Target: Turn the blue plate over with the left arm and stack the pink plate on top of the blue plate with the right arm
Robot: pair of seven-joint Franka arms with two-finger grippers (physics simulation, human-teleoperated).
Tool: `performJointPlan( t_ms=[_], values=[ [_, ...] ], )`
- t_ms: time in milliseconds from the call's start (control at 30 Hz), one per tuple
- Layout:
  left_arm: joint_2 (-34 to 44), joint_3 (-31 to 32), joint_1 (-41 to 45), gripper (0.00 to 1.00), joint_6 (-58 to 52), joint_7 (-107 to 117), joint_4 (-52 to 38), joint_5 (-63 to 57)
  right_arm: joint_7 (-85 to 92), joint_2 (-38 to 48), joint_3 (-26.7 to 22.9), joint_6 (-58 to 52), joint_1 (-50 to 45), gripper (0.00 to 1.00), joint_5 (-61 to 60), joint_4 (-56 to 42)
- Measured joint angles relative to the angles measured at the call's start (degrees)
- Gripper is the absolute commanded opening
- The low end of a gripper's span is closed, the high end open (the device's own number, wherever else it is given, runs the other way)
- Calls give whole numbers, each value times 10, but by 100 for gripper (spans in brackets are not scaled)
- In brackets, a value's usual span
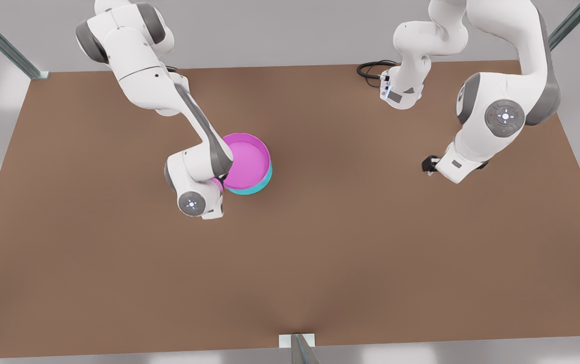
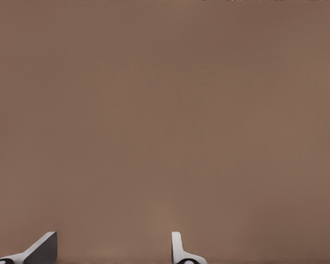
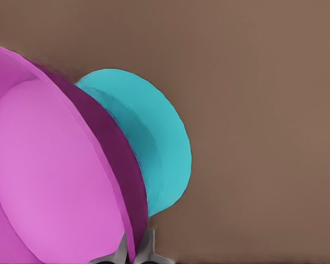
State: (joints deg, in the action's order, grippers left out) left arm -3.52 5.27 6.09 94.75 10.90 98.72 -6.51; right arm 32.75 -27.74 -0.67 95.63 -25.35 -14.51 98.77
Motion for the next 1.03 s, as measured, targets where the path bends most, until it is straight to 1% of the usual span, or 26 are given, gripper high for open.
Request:
performJointPlan(
  t_ms=[200,233,300,367,500,533,567,600,633,667,700,733,767,800,833,867,900,1033],
  values=[
    [0,0,1,100,0,7,-5,1,-2,-16,-1,5,-1,21,10,-1],
    [0,0,2,100,0,7,-5,1,-2,-16,0,3,0,24,10,0],
    [1,0,0,100,0,7,-5,1,-5,-20,-1,3,-1,44,11,0],
    [0,0,-3,100,0,7,-5,1,-4,-20,0,5,-1,61,13,0],
    [1,0,0,100,-1,1,-5,0,-5,-25,0,9,-4,63,23,-1],
    [1,0,1,100,-1,0,-5,0,-5,-25,0,10,-4,66,23,-1],
    [1,0,1,100,0,0,-5,0,-5,-24,0,9,-4,87,24,-1],
    [1,0,1,100,0,0,-5,0,-6,-16,0,0,-3,96,23,-3],
    [1,0,0,100,-1,1,-5,0,-7,8,-2,-36,2,96,25,-11],
    [1,-1,-1,100,-1,2,-5,0,-64,54,-10,-81,17,98,42,-21],
    [1,-1,-2,100,-1,5,-6,0,-155,104,-11,-110,61,100,64,-54],
    [1,0,-3,100,-1,6,-6,0,-200,134,-11,-112,118,100,93,-104],
    [1,0,-3,100,-1,6,-7,0,-209,139,-14,-107,141,100,169,-161],
    [1,-1,-2,100,0,6,-7,0,-247,139,-18,-107,140,100,214,-192],
    [2,-1,-1,100,-1,6,-7,1,-286,138,-42,-107,147,100,207,-207],
    [2,-1,-1,100,-1,6,-7,0,-293,139,-63,-104,166,100,160,-212],
    [2,-1,0,100,-1,6,-7,0,-294,139,-65,-104,188,100,150,-212],
    [1,-1,-2,100,0,7,-12,1,-292,133,-63,-107,184,100,150,-230]
  ],
)
